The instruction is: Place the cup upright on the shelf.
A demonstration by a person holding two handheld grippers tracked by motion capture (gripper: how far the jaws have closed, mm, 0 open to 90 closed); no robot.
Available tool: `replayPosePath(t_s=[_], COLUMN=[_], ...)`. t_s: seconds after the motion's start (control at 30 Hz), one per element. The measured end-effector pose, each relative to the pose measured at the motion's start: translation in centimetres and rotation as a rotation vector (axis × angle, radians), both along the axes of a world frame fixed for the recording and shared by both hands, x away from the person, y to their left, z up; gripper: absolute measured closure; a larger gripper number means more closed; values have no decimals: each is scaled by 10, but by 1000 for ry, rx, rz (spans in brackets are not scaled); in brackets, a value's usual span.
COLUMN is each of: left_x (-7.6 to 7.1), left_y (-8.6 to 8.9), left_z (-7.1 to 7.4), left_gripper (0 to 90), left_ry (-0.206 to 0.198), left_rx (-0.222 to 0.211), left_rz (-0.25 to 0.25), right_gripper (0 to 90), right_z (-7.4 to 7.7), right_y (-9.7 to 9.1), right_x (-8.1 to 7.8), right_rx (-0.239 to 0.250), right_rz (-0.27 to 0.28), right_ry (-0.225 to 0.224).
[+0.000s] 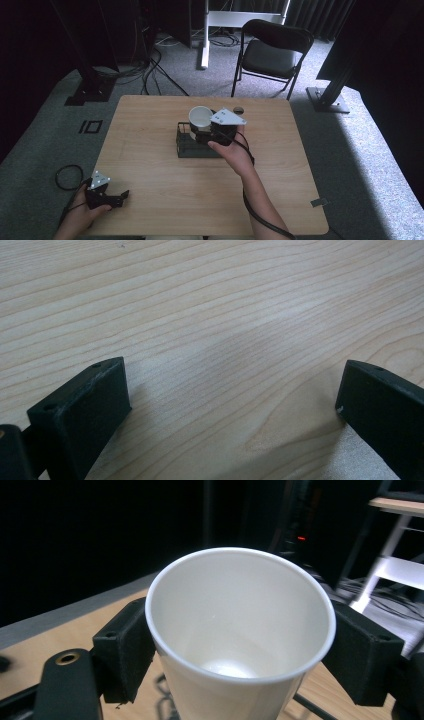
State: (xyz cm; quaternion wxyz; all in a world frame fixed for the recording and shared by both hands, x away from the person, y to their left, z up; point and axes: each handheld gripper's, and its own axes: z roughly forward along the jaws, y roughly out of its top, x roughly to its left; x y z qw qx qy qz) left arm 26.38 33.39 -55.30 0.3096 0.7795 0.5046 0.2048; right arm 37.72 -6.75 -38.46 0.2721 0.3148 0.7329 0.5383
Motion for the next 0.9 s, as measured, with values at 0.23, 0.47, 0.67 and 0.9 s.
replayPosePath(t_s=[0.23,0.47,0.67,0.9], left_x=[0,0,0,0], left_y=[0,0,0,0], left_z=[0,0,0,0], left_gripper=[12,12,12,12], left_ry=[0,0,1,1], left_rx=[1,2,1,2], left_rz=[-1,-1,-1,-1], right_gripper=[204,204,204,204], right_z=[-8,-20,-32,-48], right_y=[-12,-19,-21,-21], right_x=[10,19,24,29], right_rx=[-19,-29,-35,-40], right_rz=[-116,-196,-219,-230], right_ry=[21,49,81,101])
